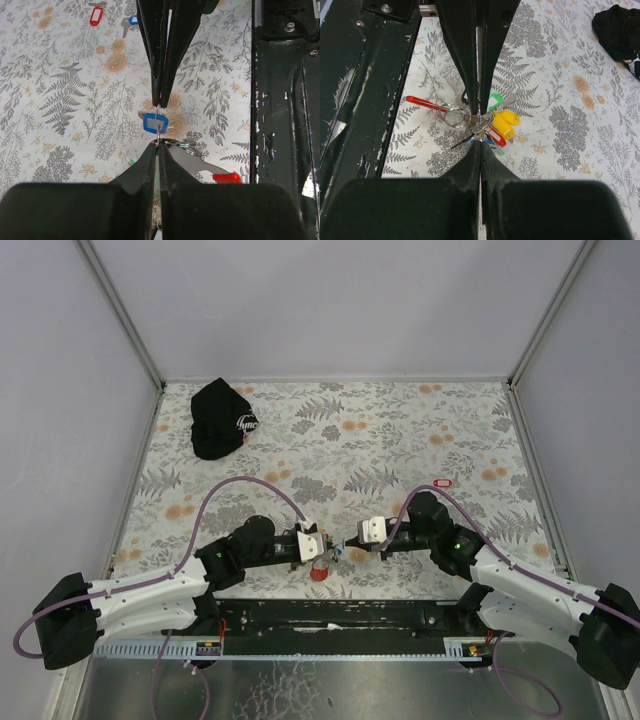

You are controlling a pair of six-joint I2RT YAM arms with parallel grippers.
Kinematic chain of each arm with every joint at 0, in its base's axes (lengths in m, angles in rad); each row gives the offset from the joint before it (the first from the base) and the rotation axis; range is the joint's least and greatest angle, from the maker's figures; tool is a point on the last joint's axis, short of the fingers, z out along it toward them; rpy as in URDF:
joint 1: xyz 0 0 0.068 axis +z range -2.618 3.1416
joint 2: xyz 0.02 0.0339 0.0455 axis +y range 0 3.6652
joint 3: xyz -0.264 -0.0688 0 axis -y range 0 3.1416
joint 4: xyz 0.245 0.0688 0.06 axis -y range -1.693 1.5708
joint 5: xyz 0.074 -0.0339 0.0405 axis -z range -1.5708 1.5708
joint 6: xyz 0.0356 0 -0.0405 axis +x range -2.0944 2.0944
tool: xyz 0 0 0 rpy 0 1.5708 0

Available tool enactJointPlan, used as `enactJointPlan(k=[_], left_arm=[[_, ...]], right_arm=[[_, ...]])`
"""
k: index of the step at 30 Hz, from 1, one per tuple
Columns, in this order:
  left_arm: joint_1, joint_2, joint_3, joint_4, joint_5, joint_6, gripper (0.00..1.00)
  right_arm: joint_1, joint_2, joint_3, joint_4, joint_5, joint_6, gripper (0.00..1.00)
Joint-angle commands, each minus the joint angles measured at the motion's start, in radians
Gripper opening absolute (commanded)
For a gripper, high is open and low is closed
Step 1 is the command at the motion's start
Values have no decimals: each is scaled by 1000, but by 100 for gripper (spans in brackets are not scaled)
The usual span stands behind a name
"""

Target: Put the keys on the keyring

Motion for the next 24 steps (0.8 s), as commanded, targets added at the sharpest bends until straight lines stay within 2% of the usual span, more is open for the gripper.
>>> enactJointPlan(k=[1,24], left_arm=[[7,-3,18,52,12,12,0],[10,5,26,49,27,7,0]], right_arm=[[11,-24,5,52,-41,-13,0],[15,-15,6,63,-66,-12,0]])
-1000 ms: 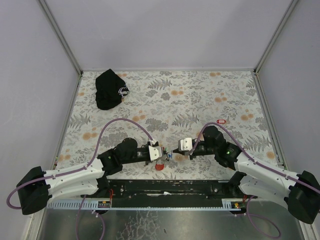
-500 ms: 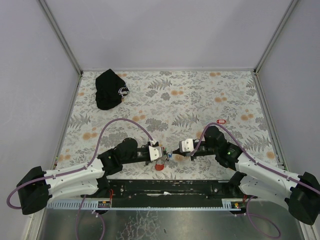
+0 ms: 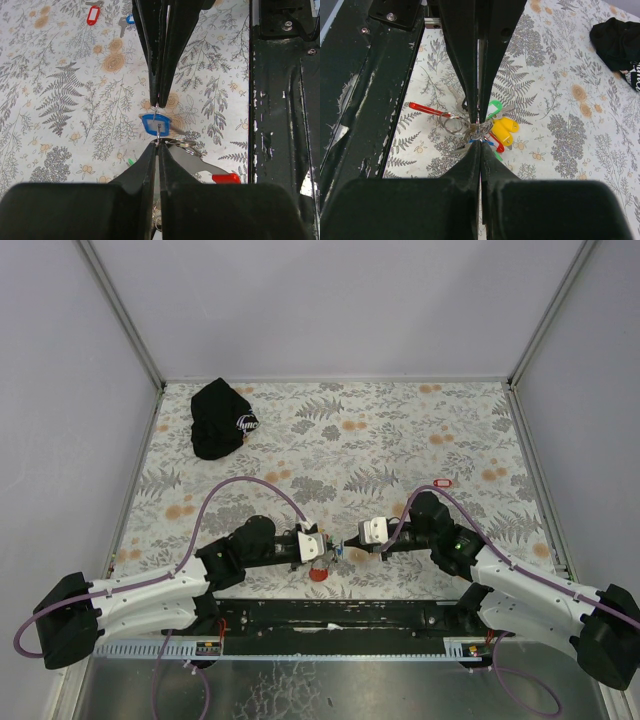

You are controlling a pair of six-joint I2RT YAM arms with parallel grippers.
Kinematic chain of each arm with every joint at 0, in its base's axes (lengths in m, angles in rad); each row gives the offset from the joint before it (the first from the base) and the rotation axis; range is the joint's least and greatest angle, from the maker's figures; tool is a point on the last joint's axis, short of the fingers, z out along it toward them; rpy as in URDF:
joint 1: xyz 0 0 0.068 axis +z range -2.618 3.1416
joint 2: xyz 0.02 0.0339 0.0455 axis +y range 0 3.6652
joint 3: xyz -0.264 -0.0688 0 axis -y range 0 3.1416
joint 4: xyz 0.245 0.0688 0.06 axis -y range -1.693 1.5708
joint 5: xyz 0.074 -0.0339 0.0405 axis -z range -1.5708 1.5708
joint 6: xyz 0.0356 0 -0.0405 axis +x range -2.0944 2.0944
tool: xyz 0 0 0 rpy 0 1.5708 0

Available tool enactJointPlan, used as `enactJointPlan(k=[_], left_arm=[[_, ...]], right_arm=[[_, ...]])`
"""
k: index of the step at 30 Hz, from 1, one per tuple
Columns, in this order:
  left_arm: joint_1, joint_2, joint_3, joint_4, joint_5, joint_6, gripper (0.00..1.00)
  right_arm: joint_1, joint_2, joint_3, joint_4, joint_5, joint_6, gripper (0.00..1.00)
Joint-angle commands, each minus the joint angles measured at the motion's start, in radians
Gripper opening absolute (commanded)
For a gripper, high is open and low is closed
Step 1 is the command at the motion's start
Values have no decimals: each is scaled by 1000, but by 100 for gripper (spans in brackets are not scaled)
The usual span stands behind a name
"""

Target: Put the keys on the keyring

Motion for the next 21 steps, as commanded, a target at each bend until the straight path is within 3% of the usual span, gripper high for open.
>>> enactJointPlan(k=[1,21], left_arm=[[7,1,26,49,17,7,0],[14,-3,25,52,26,0,0]], right_arm=[[14,-7,6,40,-42,-13,0],[24,-5,8,18,-26,-20,0]])
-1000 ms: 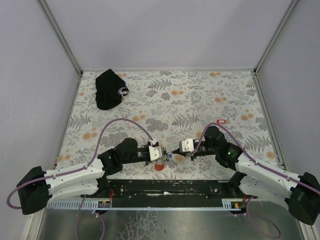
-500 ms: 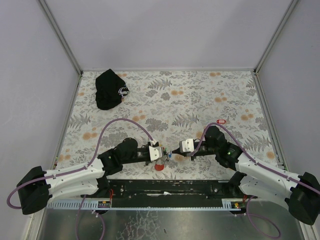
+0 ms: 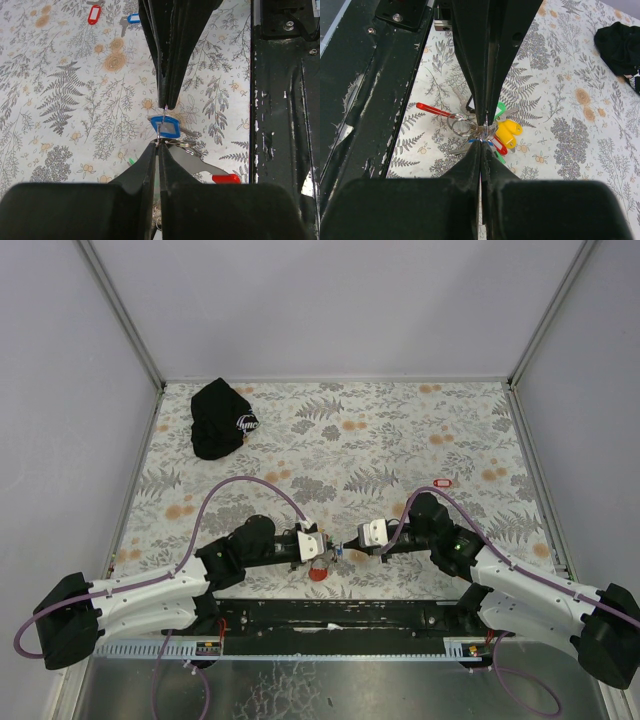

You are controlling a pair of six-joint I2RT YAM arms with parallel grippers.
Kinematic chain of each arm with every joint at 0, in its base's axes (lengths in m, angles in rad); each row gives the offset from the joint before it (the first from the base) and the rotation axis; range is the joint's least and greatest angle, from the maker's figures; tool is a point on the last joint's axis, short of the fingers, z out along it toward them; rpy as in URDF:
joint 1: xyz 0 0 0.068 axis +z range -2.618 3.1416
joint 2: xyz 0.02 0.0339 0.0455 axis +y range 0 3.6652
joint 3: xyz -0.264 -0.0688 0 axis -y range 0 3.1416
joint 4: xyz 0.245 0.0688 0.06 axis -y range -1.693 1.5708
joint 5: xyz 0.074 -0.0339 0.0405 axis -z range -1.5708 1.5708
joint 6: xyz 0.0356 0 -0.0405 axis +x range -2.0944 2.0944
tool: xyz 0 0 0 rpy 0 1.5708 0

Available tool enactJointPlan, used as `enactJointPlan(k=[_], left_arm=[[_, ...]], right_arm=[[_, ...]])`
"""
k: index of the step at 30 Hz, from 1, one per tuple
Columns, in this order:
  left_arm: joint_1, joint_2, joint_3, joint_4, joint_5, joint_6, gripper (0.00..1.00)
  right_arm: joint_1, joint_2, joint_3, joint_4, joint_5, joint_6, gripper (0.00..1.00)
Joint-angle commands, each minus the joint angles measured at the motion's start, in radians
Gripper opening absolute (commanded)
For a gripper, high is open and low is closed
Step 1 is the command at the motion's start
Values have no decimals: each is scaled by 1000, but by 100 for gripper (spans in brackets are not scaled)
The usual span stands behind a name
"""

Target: Put the keys on the keyring

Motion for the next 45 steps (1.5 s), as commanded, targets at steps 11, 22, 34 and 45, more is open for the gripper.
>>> enactJointPlan(k=[11,22,34,45], left_arm=[[12,-6,24,52,23,-1,0],[11,-10,22,53,28,-2,0],[11,-16,21,56,31,-3,0],[13,-13,20,59,44,-5,0]], right_arm=[[13,-15,6,20,15,-3,0],[13,-7,13,16,9,5,0],[13,8,21,24,29,33,0],[15,30,25,52,14,52,0]])
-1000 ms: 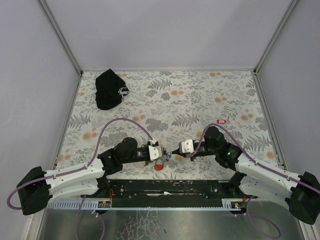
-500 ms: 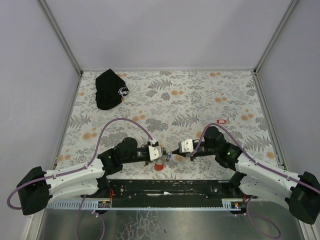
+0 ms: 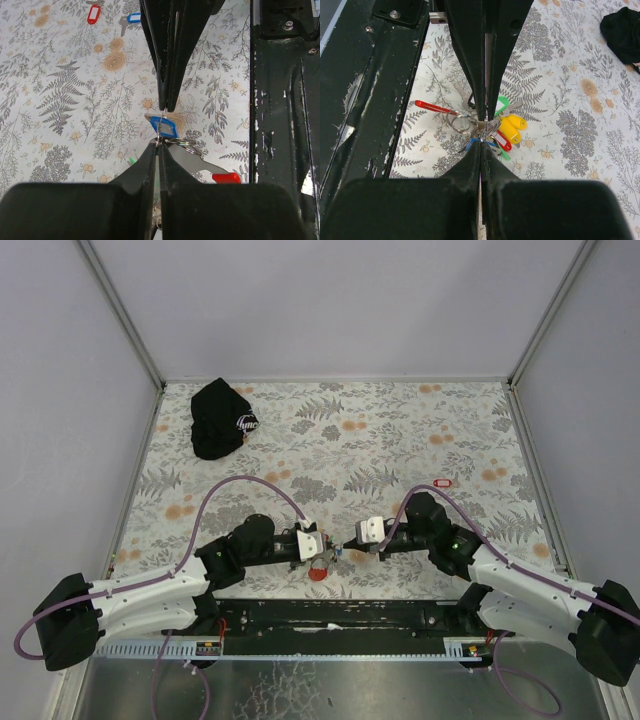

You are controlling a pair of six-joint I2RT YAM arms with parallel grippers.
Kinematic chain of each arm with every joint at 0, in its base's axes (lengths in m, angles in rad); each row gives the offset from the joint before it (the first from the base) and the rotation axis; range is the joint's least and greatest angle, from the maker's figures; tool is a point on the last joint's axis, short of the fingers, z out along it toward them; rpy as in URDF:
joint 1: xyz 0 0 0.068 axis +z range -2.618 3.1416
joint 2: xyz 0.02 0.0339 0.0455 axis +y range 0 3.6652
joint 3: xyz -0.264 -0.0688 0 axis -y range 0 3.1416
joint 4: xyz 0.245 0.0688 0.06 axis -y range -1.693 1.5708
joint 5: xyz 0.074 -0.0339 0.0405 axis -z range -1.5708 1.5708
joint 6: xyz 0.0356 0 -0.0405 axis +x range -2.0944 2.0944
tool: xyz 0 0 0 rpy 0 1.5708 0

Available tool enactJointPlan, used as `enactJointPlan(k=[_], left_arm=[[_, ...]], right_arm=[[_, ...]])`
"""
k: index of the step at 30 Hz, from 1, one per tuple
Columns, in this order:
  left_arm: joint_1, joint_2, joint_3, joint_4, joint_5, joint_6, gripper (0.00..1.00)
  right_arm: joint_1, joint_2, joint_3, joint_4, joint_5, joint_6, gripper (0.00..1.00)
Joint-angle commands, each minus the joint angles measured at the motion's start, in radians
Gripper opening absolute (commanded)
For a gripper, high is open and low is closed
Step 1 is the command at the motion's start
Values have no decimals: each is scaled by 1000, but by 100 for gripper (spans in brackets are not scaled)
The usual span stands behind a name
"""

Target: Put the keys on the keyring

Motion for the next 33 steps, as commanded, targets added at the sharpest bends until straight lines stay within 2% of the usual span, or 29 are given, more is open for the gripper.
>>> enactJointPlan(k=[1,23,33], left_arm=[[5,-12,21,59,30,-5,0],[8,8,33,53,63,-8,0],[25,18,59,32,-81,-133,0]], right_arm=[[15,12,25,56,-4,21,0],[42,53,24,149,-6,29,0],[54,-9,-3,99,25,-49,0]])
